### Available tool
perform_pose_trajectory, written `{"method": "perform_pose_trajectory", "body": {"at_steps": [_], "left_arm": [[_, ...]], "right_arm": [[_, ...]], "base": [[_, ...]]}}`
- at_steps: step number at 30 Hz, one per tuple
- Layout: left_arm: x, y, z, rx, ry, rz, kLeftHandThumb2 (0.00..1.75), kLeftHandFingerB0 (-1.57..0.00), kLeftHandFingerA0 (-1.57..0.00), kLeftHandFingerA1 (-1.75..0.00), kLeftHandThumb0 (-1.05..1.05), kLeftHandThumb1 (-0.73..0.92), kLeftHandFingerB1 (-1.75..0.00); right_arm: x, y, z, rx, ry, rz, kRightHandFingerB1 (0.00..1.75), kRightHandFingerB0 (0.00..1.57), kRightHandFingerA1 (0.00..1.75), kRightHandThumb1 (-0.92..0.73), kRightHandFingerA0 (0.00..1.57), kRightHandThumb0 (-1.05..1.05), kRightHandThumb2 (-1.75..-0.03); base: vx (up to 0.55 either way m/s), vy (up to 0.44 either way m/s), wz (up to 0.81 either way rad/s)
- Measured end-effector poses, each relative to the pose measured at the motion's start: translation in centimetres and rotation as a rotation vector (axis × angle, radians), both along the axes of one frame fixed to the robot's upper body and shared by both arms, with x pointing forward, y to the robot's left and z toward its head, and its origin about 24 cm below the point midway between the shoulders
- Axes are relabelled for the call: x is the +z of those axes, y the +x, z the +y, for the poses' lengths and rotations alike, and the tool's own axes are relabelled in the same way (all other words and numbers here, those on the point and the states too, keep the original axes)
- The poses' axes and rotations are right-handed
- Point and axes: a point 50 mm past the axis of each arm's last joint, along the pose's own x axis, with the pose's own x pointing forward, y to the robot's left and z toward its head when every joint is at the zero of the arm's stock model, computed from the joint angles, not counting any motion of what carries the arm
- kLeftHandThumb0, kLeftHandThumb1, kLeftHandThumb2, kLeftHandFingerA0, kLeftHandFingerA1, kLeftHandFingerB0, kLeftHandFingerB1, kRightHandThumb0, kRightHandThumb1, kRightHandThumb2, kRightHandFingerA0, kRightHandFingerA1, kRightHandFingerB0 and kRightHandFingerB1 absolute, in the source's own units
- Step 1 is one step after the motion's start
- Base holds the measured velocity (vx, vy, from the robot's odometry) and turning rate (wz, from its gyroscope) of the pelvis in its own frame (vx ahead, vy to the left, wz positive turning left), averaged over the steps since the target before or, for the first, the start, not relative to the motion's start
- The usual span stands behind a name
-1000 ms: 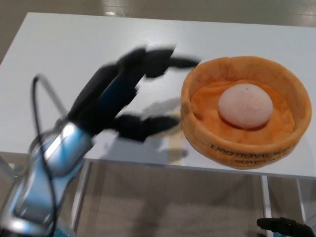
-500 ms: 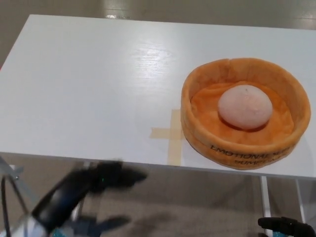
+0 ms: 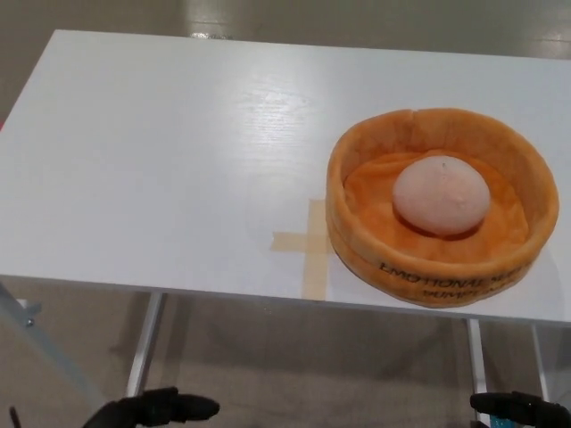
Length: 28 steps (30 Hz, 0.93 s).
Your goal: Use the left hand to pick up the pink round toy on the left and place it inside the orange plate on the desk.
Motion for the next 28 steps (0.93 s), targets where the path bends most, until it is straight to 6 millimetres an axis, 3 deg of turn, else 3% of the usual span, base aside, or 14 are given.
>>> {"method": "perform_pose_trajectory", "body": {"at_steps": [5,6,7,9,17,18,28], "left_arm": [[-1.9,-0.1,0.1,0.114,0.021,0.083,0.55,-0.57,-0.67,-0.46,-0.33,0.48,-0.4],[-2.2,-0.1,0.2,0.129,0.025,0.094,0.56,-0.55,-0.58,-0.45,-0.42,0.52,-0.39],[-2.5,-0.2,0.3,0.156,0.033,0.11,0.56,-0.55,-0.58,-0.45,-0.42,0.52,-0.39],[-2.9,-0.3,0.4,0.185,0.043,0.126,0.64,-0.52,-0.58,-0.46,-0.64,0.54,-0.41],[-4.1,-0.9,1.7,0.374,0.12,0.201,0.69,-0.54,-0.6,-0.47,-0.73,0.61,-0.43],[-4.2,-0.9,1.8,0.379,0.123,0.202,0.63,-0.57,-0.61,-0.43,-0.7,0.73,-0.4],[-4.5,-1.5,2.3,0.436,0.197,0.196,0.64,-0.58,-0.64,-0.45,-0.72,0.76,-0.41]], "right_arm": [[-0.1,-0.1,0.0,0.0,-0.001,0.003,0.53,0.77,0.6,-0.54,0.78,-0.27,-0.55],[-0.1,-0.1,0.0,0.0,-0.001,0.003,0.53,0.78,0.61,-0.54,0.78,-0.28,-0.56],[-0.1,-0.1,0.0,0.0,-0.001,0.003,0.53,0.78,0.61,-0.54,0.78,-0.28,-0.56],[-0.1,-0.1,0.0,0.0,-0.001,0.004,0.52,0.77,0.6,-0.55,0.77,-0.28,-0.56],[-0.1,-0.2,0.0,0.001,-0.001,0.007,0.53,0.76,0.63,-0.56,0.77,-0.28,-0.56],[-0.2,-0.3,0.0,0.002,-0.001,0.008,0.52,0.76,0.62,-0.56,0.77,-0.28,-0.56],[-0.5,-0.8,0.0,0.011,-0.005,0.025,0.53,0.77,0.62,-0.55,0.79,-0.28,-0.56]], "base": [[0.0,0.0,0.0],[0.0,0.0,0.0],[0.0,0.0,0.0],[0.0,0.0,0.0],[0.0,0.0,0.0],[0.0,0.0,0.0],[0.0,0.0,0.0]]}}
